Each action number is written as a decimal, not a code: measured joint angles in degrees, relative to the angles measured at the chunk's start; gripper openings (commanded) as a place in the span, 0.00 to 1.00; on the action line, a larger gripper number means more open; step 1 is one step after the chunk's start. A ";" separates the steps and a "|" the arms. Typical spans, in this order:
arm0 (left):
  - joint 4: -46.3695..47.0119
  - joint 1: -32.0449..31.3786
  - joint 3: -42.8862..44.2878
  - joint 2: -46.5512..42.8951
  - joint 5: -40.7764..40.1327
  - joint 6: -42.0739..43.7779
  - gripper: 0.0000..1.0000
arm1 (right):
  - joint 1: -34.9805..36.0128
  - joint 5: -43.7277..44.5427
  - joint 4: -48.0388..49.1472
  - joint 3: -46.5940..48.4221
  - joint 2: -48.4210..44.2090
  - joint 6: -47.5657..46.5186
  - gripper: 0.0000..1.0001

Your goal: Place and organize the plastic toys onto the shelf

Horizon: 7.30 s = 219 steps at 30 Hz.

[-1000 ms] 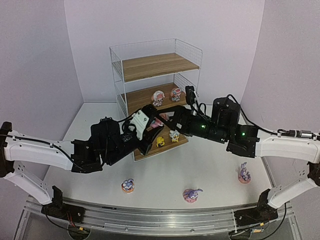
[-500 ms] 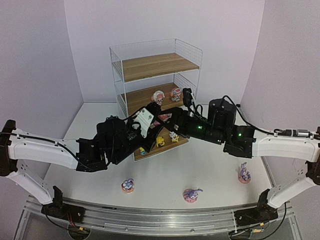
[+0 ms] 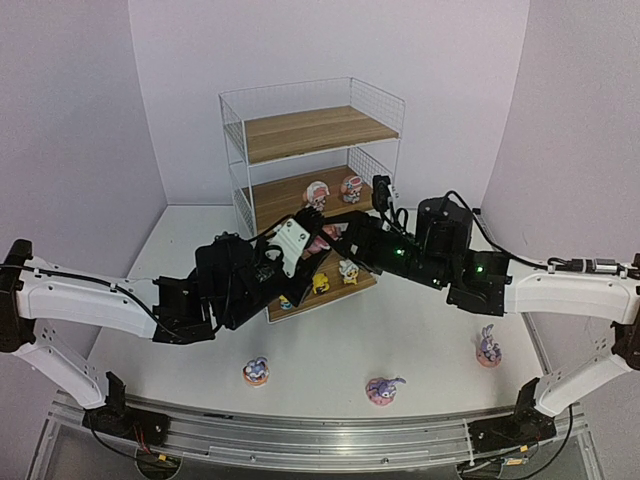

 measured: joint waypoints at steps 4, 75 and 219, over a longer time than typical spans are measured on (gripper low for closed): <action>0.01 -0.07 0.15 0.19 -0.58 0.08 0.00 | -0.07 -0.10 -0.24 0.00 0.00 0.77 0.62; -76.89 -0.28 -2.79 -31.25 -19.43 -78.14 1.00 | 4.99 22.51 -11.91 30.22 26.12 -25.27 0.01; -70.84 -0.28 -7.19 -35.90 -17.35 -73.70 1.00 | 6.97 34.97 -10.27 35.41 33.39 -29.10 0.34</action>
